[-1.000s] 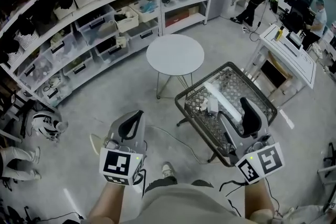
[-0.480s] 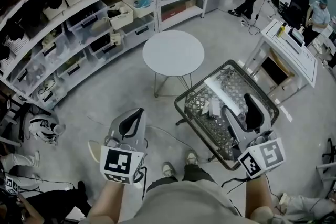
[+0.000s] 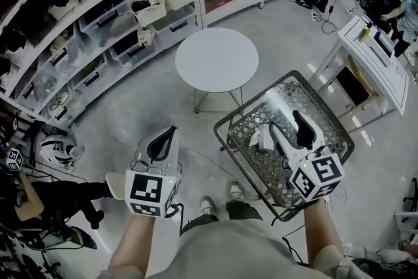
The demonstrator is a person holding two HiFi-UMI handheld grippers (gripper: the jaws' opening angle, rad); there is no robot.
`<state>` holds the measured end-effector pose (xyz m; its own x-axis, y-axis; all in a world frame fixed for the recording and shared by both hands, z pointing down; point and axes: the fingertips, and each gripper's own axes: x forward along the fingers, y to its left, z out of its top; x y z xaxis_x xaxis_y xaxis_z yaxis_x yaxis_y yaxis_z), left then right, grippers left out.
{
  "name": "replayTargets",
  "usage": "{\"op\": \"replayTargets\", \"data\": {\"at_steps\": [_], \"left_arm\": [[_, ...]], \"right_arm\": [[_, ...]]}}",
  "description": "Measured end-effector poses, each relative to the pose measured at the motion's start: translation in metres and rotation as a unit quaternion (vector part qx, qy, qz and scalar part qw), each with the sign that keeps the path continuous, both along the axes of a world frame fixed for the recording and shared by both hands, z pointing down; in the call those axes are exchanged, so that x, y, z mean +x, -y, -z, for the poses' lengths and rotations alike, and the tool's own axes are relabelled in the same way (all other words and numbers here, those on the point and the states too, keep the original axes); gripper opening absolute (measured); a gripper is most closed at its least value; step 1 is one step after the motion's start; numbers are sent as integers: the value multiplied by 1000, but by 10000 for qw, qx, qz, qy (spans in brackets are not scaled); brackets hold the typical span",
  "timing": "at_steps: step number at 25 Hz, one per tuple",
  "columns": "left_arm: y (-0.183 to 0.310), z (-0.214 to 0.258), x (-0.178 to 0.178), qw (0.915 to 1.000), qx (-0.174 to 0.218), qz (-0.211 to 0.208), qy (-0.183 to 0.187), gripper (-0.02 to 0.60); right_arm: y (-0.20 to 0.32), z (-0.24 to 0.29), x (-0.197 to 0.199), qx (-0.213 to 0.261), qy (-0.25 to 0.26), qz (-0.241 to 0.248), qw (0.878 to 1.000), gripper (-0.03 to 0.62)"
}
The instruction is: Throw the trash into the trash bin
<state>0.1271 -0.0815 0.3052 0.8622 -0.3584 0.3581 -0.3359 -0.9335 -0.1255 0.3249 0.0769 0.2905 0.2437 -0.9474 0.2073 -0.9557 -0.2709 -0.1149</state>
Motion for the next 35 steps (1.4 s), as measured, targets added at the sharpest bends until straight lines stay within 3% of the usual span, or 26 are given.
{"op": "replayTargets", "data": {"at_steps": [7, 14, 21, 29, 32, 35], "left_arm": [[14, -47, 55, 9991, -246, -33, 340, 2], [15, -113, 96, 9943, -649, -199, 819, 2], [8, -189, 118, 9842, -1072, -349, 1362, 2], [-18, -256, 114, 9668, -1622, -448, 1924, 2], [-34, -280, 111, 9603, -1759, -487, 2111, 2], [-46, -289, 109, 9558, -1872, -477, 2214, 2]], "right_arm": [[31, -103, 48, -816, 498, 113, 9954, 285], [47, -221, 66, -1739, 1049, 219, 9789, 271], [50, -327, 62, -2660, 1400, 460, 9526, 235], [33, -407, 45, -3856, 1395, 823, 9083, 215], [24, -429, 39, -4244, 1242, 963, 8917, 176], [21, -435, 41, -4348, 1171, 949, 8878, 98]]}}
